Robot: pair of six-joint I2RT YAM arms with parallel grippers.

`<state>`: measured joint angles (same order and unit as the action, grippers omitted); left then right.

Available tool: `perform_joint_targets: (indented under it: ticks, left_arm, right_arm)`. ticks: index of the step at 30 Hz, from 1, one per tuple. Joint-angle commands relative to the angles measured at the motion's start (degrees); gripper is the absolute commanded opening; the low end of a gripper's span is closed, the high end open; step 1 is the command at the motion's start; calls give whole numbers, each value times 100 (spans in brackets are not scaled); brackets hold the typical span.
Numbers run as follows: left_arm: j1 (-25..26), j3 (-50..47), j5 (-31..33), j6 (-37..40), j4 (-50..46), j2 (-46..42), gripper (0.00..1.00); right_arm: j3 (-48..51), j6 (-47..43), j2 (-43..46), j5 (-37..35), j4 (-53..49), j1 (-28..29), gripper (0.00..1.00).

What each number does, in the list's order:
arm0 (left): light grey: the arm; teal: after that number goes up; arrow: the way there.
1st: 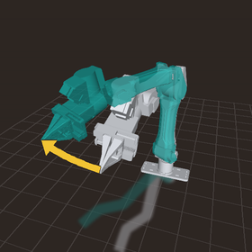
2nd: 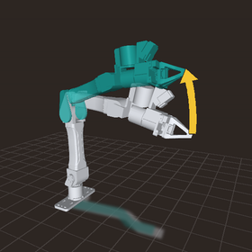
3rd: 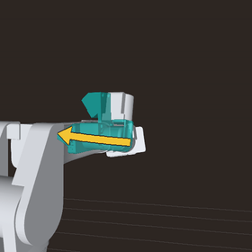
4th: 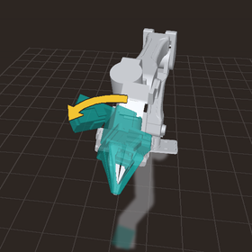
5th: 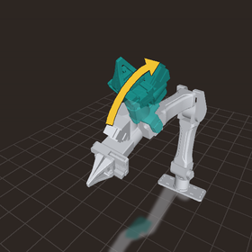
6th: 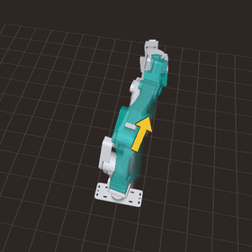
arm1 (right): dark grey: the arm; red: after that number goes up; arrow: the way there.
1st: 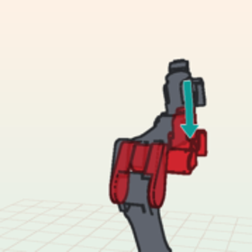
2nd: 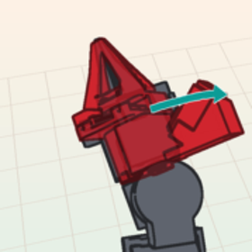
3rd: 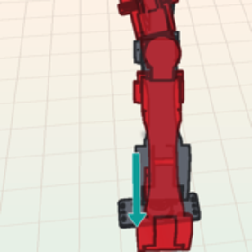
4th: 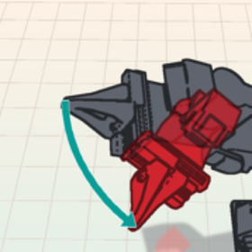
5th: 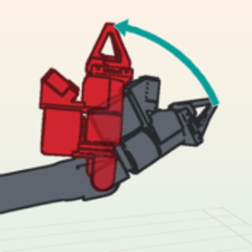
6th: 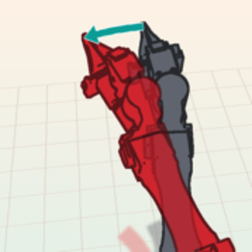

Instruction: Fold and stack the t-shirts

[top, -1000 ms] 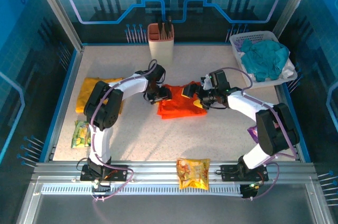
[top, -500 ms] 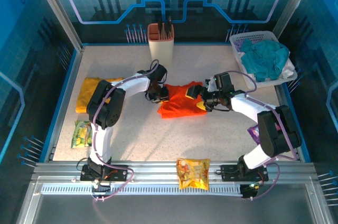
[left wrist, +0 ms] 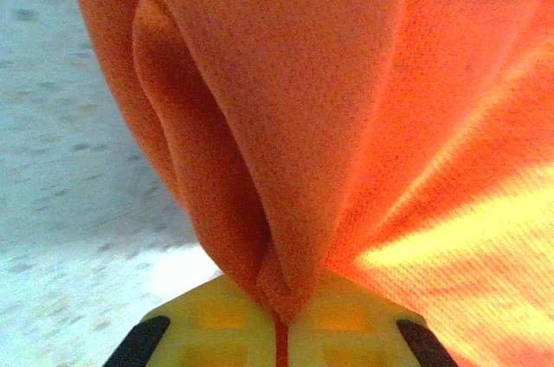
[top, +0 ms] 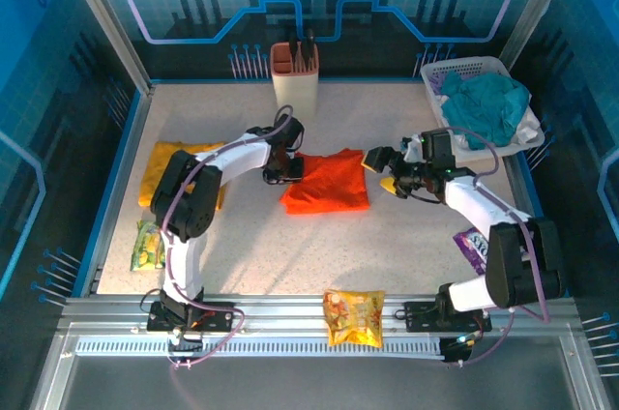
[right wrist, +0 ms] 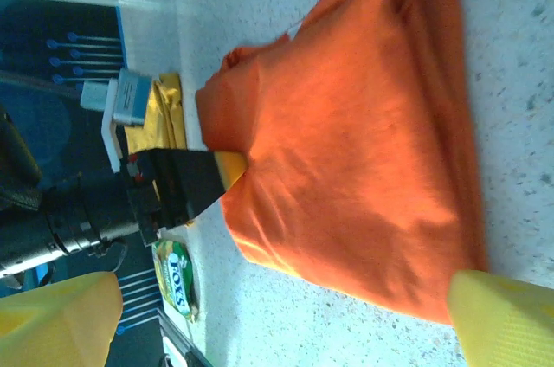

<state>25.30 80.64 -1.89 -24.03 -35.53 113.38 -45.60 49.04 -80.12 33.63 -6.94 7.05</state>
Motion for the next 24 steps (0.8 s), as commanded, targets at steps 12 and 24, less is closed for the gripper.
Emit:
perform_joint_targets:
  ticks: [12, 24]
  left_arm:
    - [-662, 63, 887, 1548, -1340, -1393, 0]
    - [-1308, 585, 1518, 2619, -2381, -2455, 0]
  right_arm:
    - [302, -132, 252, 139, -290, -207, 97]
    - [263, -107, 110, 240, -246, -207, 97]
